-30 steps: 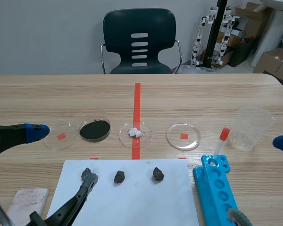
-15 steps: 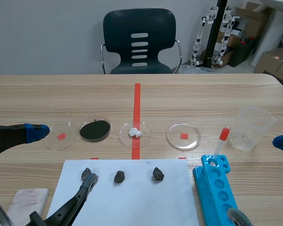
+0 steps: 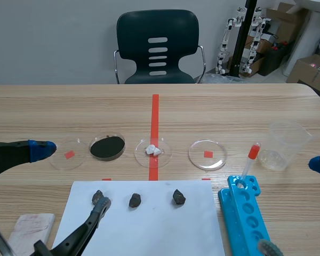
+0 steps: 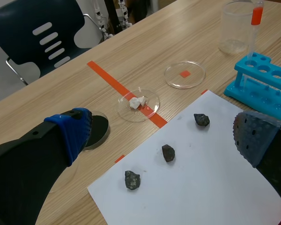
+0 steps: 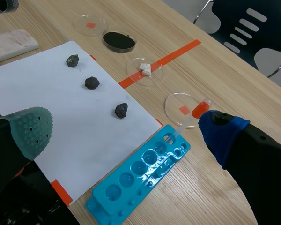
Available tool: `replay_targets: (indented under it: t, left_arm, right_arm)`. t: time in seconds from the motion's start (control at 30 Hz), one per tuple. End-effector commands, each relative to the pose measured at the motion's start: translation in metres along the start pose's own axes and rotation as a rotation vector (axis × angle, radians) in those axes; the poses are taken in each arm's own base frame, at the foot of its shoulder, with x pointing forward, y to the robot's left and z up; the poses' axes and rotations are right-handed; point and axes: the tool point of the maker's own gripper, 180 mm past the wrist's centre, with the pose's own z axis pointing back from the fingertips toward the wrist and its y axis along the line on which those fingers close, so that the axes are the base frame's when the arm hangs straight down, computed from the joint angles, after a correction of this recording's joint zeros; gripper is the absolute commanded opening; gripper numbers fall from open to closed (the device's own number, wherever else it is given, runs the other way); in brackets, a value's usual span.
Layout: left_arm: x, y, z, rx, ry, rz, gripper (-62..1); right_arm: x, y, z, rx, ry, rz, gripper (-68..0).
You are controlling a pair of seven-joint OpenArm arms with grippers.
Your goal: Return to the home posture
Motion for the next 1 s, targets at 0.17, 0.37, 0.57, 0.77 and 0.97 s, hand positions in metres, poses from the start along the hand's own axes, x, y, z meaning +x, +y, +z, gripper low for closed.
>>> replay_targets:
  t: [0.17,0.37,0.57,0.77,0.97]
  left_arm:
    - [0.010,0.004,0.009,-0.002,-0.031,0.009,1.4]
    - [0.029,0.008,0.018,-0.009,-0.066,0.022,1.4]
    - [0.033,0.014,0.024,-0.001,-0.054,-0.005,1.4]
    - [0.027,0.007,0.025,-0.039,-0.023,-0.058,1.4]
    - [0.027,0.007,0.025,-0.039,-0.027,-0.058,1.4]
  right_arm:
    - [0.012,0.001,-0.002,0.009,-0.046,-0.001,0.4]
    - [0.015,0.001,-0.001,0.009,-0.062,-0.001,0.4]
    - [0.024,0.001,-0.001,0.009,-0.111,-0.002,0.4]
    - [0.031,0.002,0.000,0.011,-0.148,-0.004,0.4]
    - [0.041,0.004,-0.001,0.020,-0.172,0.003,0.4]
